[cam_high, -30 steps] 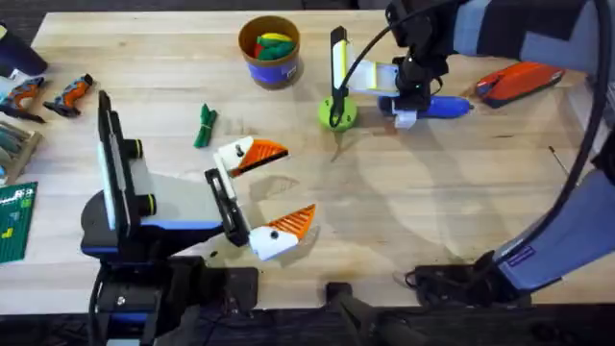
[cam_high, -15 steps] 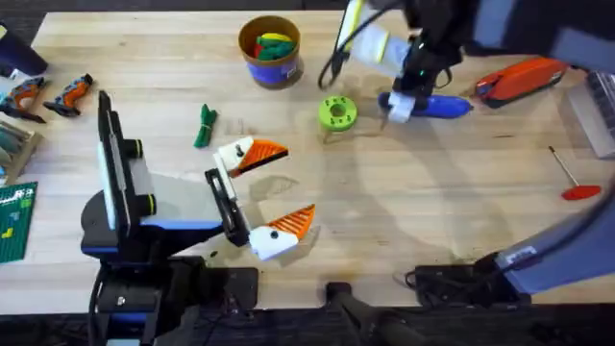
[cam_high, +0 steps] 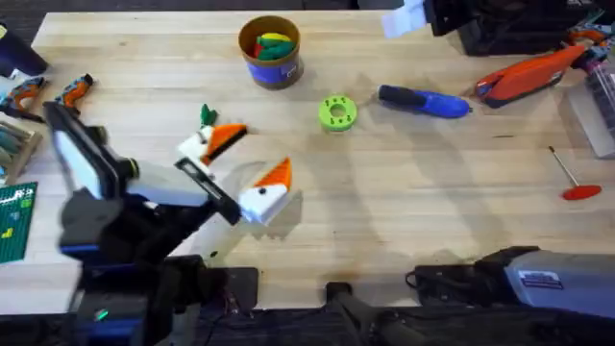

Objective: Pick up the gripper from the table and insert it into the empty holder that is missing its gripper. Then pick up a screw, insert it into the mounting hole, and use the screwdriver to tighten it. Finally, clean up the table by picking up the vegetable and placing it into the bucket.

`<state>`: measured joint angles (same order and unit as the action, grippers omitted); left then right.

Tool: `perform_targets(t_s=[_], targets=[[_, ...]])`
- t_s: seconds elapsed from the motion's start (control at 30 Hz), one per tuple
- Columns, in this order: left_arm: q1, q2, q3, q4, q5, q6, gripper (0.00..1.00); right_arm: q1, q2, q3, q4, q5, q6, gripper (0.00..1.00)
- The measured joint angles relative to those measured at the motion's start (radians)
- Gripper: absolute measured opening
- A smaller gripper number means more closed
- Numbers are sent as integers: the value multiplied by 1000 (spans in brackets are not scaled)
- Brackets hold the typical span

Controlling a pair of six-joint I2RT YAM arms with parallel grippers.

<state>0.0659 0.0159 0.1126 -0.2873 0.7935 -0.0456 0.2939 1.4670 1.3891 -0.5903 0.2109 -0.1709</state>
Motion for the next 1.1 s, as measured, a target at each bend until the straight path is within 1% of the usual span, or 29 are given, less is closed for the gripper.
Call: perform_targets(t_s=[0.03, 0.13, 0.27, 0.33, 0.47, 0.6, 0.63, 0.73, 0.87, 0.97, 1.0, 1.1], targets=[[11, 12, 41, -61, -30, 14, 984, 0, 0, 0, -2, -1, 19, 990], [42, 89, 214, -226, -130, 66, 984, 0, -1, 0, -19, -3, 59, 991], [62, 259, 452, -392, -248, 128, 984, 0, -2, 0, -26, -5, 85, 992], [62, 361, 554, -465, -295, 145, 985, 0, -2, 0, -25, -7, 91, 991], [62, 574, 718, -585, -346, 161, 985, 0, -2, 0, -26, -7, 97, 991], [62, 737, 815, -629, -372, 169, 985, 0, -2, 0, -26, -7, 97, 992], [62, 821, 862, -641, -423, 170, 985, 0, -2, 0, -27, -7, 97, 991], [62, 905, 913, -685, -501, 169, 985, 0, -2, 0, -27, -7, 97, 991], [62, 1060, 970, -719, -610, 169, 985, 0, -2, 0, -27, -7, 97, 990], [62, 1180, 976, -717, -659, 169, 985, 0, -2, 0, -28, -7, 97, 991], [62, 1297, 975, -682, -686, 169, 985, 0, -2, 0, -34, -7, 97, 991], [70, 1398, 975, -624, -695, 169, 985, 0, -2, 0, -43, -7, 97, 990]])
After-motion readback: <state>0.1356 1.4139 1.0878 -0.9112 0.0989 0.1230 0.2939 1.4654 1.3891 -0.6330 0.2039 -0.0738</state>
